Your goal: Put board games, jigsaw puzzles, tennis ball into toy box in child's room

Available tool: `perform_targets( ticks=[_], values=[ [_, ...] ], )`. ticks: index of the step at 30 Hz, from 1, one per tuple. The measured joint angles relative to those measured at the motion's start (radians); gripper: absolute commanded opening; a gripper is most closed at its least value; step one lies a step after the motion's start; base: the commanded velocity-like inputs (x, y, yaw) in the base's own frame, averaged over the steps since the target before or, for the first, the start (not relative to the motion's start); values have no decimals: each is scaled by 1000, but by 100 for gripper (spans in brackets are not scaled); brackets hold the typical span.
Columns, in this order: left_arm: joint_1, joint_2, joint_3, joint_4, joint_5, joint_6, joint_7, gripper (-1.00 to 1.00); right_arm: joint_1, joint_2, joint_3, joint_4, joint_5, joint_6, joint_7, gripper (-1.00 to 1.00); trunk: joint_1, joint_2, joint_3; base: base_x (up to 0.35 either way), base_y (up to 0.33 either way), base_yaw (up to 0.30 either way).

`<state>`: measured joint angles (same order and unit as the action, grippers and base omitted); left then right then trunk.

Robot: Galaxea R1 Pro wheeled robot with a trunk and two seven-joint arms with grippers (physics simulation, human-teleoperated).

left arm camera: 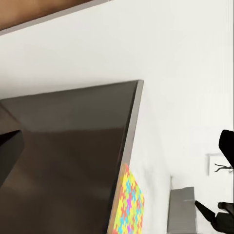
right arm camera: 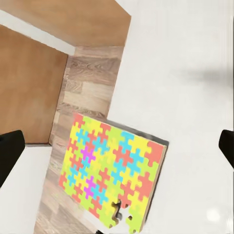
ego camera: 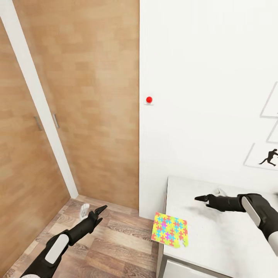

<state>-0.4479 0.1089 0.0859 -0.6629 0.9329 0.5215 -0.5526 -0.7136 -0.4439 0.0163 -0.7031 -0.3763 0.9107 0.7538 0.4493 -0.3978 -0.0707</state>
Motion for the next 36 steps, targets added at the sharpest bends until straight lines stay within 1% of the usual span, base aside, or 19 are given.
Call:
perform_targets(
  ticks=[1, 2, 3, 4, 6, 7, 10, 14, 16, 17, 19, 20, 22, 23, 25, 30, 31, 33, 36],
  values=[
    [-15, 0, -2, 41, -6, -9, -32, 100, 7, -21, 0, -31, 0, -5, 19, 100, 0, 0, 0, 0, 0, 0],
    [-15, 0, -2, 43, -6, -9, -33, 100, 8, -22, 0, -32, 0, -5, 20, 100, 0, 0, 0, 0, 0, 0],
    [-30, 0, -5, 84, -14, -16, -59, 100, 17, -40, 0, -59, 0, -10, 42, 100, 0, 0, 0, 0, 0, 0],
    [-31, -1, -6, 85, -14, -16, -60, 100, 17, -41, 0, -60, 1, -10, 43, 100, 0, 0, 0, 0, 0, 0],
    [-63, -1, -12, 167, -32, -30, -98, 100, 37, -73, -4, -108, 0, -20, 91, 100, 0, 0, 0, 0, 0, 0],
    [-63, -1, -12, 169, -32, -30, -98, 100, 38, -74, -4, -109, 0, -20, 92, 100, 0, 0, 0, 0, 0, 0],
    [-106, -4, -17, 272, -52, -55, -131, 100, 66, -107, -26, -175, -3, -34, 157, 100, 0, 0, 0, 0, 0, 0],
    [-131, -11, -23, 320, -61, -66, -144, 100, 90, -119, -49, -228, -1, -45, 198, 100, 0, 0, 0, 0, 0, 0],
    [-150, -22, -33, 352, -76, -74, -148, 100, 122, -127, -70, -282, 0, -72, 236, 100, 0, 0, 0, 0, 0, 0],
    [-150, -22, -33, 352, -77, -75, -148, 100, 123, -127, -70, -283, 1, -72, 236, 100, 0, 0, 0, 0, 0, 0],
    [-163, -34, -39, 373, -94, -81, -147, 100, 159, -132, -95, -332, 1, -115, 267, 100, 0, 0, 0, 0, 0, 0],
    [-163, -34, -39, 373, -95, -81, -147, 100, 160, -132, -95, -333, 2, -116, 268, 100, 0, 0, 0, 0, 0, 0],
    [-171, -44, -43, 386, -105, -86, -141, 100, 193, -134, -123, -383, 2, -155, 291, 100, 0, 0, 0, 0, 0, 0],
    [-172, -44, -43, 386, -105, -86, -141, 100, 194, -134, -124, -383, 2, -156, 291, 100, 0, 0, 0, 0, 0, 0],
    [-177, -51, -45, 394, -113, -90, -137, 100, 223, -134, -150, -427, 3, -181, 306, 100, 0, 0, 0, 0, 0, 0],
    [-181, -61, -47, 402, -121, -95, -132, 100, 252, -132, -178, -471, 3, -204, 321, 100, 0, 0, 0, 0, 0, 0],
    [-181, -61, -47, 402, -121, -95, -132, 100, 252, -132, -178, -472, 3, -205, 321, 100, 0, 0, 0, 0, 0, 0],
    [-193, -50, -44, 390, -108, -91, -143, 100, 248, -143, -185, -460, -1, -216, 326, 100, 0, 0, 0, 0, 0, 0],
    [-210, -33, -44, 373, -108, -91, -144, 100, 248, -151, -185, -447, -1, -233, 327, 100, 0, 0, 0, 0, 0, 0]
  ],
)
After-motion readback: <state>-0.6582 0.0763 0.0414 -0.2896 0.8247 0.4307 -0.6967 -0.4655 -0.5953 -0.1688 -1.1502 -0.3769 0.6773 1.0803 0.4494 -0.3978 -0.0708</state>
